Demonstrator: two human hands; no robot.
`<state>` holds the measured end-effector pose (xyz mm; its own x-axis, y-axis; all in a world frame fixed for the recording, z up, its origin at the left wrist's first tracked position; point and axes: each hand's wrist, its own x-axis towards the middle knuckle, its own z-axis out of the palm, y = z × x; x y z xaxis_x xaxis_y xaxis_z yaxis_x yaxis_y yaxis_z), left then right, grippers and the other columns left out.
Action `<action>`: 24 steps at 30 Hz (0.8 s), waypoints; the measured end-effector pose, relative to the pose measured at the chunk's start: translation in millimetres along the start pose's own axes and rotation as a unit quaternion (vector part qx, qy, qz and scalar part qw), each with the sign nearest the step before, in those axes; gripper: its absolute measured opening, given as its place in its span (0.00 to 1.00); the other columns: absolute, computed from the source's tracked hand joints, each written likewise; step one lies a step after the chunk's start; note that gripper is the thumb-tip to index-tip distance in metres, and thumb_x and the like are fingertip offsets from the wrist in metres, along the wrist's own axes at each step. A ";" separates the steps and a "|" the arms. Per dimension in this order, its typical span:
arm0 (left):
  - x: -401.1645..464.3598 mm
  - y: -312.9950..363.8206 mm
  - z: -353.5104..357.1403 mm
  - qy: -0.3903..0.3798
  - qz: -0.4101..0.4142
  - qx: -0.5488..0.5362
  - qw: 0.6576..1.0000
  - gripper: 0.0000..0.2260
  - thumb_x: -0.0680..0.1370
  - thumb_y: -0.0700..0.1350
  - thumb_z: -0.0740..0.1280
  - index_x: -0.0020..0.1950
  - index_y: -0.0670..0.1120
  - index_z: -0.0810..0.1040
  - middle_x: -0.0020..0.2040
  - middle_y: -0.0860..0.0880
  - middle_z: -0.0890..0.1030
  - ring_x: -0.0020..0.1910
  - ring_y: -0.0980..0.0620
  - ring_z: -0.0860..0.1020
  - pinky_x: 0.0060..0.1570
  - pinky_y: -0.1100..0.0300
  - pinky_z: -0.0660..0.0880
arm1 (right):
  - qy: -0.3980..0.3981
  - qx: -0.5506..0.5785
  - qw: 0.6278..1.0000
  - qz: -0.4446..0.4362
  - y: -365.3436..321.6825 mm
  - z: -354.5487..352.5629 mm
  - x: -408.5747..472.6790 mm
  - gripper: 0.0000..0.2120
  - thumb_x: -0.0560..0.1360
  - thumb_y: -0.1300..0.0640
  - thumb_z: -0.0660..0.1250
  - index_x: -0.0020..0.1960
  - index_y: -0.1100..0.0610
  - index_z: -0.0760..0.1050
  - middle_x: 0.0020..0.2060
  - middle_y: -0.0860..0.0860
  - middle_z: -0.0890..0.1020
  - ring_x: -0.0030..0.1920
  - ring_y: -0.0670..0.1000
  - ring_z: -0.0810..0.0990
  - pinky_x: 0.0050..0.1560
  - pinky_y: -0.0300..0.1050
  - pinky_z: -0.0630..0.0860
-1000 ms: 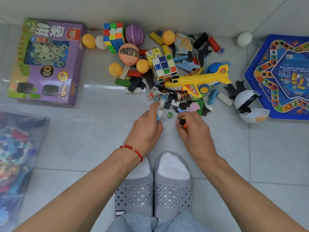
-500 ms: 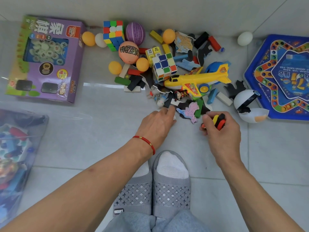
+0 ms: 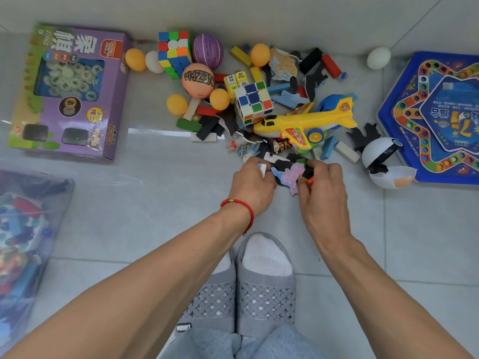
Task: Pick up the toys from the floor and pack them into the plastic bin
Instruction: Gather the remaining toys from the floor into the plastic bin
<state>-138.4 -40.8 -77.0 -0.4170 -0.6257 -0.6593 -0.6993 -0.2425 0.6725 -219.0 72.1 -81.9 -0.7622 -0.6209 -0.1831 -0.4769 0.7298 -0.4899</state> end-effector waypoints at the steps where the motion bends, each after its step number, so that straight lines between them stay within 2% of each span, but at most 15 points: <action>1: 0.2 1.1 0.2 -0.002 0.002 0.017 1.000 0.08 0.81 0.44 0.62 0.59 0.48 0.75 0.51 0.45 0.83 0.48 0.46 0.82 0.48 0.55 0.80 | -0.003 0.001 1.000 0.005 -1.9 1.5 -0.8 0.16 0.79 0.62 0.67 0.66 0.62 0.73 0.55 0.60 0.73 0.49 0.64 0.76 0.47 0.54 0.74; 2: -0.1 2.4 0.1 -0.002 0.003 0.033 0.999 0.09 0.81 0.44 0.62 0.60 0.48 0.75 0.52 0.44 0.83 0.50 0.45 0.81 0.50 0.55 0.79 | -0.005 0.009 1.000 0.013 -3.3 2.4 -1.2 0.16 0.79 0.61 0.66 0.66 0.62 0.73 0.55 0.60 0.73 0.49 0.63 0.76 0.48 0.54 0.73; 4: -1.5 4.4 -0.2 0.004 0.009 0.060 0.998 0.11 0.81 0.43 0.62 0.63 0.47 0.75 0.54 0.44 0.82 0.51 0.45 0.80 0.48 0.56 0.77 | -0.008 0.034 0.999 0.029 -3.5 3.5 -1.4 0.14 0.80 0.59 0.66 0.65 0.60 0.74 0.55 0.58 0.73 0.51 0.60 0.76 0.49 0.49 0.71; 7: -5.5 3.1 -0.7 0.007 0.038 0.097 0.995 0.11 0.81 0.43 0.61 0.64 0.47 0.74 0.54 0.43 0.80 0.46 0.46 0.78 0.40 0.59 0.72 | -0.007 0.066 0.997 0.048 1.6 2.9 -1.0 0.12 0.81 0.56 0.65 0.63 0.60 0.75 0.54 0.56 0.75 0.51 0.54 0.74 0.46 0.36 0.62; 9: -8.2 -0.5 -0.5 0.000 0.067 0.117 0.991 0.12 0.82 0.42 0.61 0.64 0.48 0.74 0.54 0.43 0.80 0.44 0.47 0.77 0.38 0.61 0.69 | -0.001 0.075 0.996 0.050 4.7 1.9 -3.1 0.11 0.81 0.55 0.65 0.60 0.60 0.76 0.51 0.55 0.77 0.48 0.50 0.72 0.44 0.35 0.61; 13: -12.2 -9.1 0.2 -0.003 0.102 0.133 0.986 0.12 0.82 0.43 0.62 0.65 0.48 0.73 0.47 0.42 0.81 0.33 0.55 0.70 0.27 0.69 0.64 | -0.001 0.122 0.988 0.089 3.4 0.7 -9.5 0.09 0.81 0.53 0.65 0.58 0.56 0.76 0.46 0.50 0.80 0.44 0.50 0.74 0.41 0.38 0.64; 15: -13.7 -12.6 -1.5 -0.003 0.105 0.123 0.987 0.11 0.82 0.43 0.61 0.64 0.48 0.74 0.36 0.47 0.76 0.29 0.56 0.68 0.25 0.70 0.65 | -0.015 0.159 0.980 0.122 0.6 -0.5 -11.6 0.10 0.80 0.51 0.66 0.59 0.54 0.76 0.45 0.48 0.80 0.44 0.50 0.77 0.43 0.40 0.68; 17: -15.1 -15.6 -2.3 -0.004 0.110 0.115 0.987 0.10 0.82 0.43 0.61 0.63 0.48 0.74 0.32 0.52 0.70 0.27 0.56 0.68 0.25 0.70 0.65 | -0.023 0.199 0.968 0.152 -1.8 -1.0 -12.8 0.08 0.80 0.50 0.66 0.55 0.52 0.78 0.41 0.47 0.82 0.43 0.53 0.80 0.42 0.44 0.73; 20: -18.2 -16.7 -1.8 0.000 0.123 0.108 0.986 0.10 0.82 0.41 0.61 0.62 0.47 0.73 0.32 0.53 0.69 0.27 0.56 0.67 0.25 0.71 0.64 | -0.024 0.261 0.944 0.199 -5.6 -1.9 -13.7 0.03 0.78 0.51 0.68 0.46 0.49 0.79 0.34 0.48 0.83 0.38 0.52 0.83 0.42 0.48 0.78; 24: -18.8 -17.4 -0.9 0.005 0.125 0.096 0.988 0.10 0.81 0.41 0.61 0.62 0.47 0.73 0.33 0.53 0.70 0.27 0.56 0.68 0.25 0.71 0.65 | -0.038 0.325 0.911 0.251 -5.9 -3.4 -10.5 0.02 0.75 0.52 0.72 0.44 0.50 0.81 0.29 0.48 0.83 0.35 0.50 0.82 0.48 0.58 0.81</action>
<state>-117.9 -25.5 -76.0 -0.5855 -0.6549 -0.4777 -0.6732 0.0647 0.7366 -209.7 75.3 -74.2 -0.7687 -0.2922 -0.5690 0.3012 0.6195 -0.7250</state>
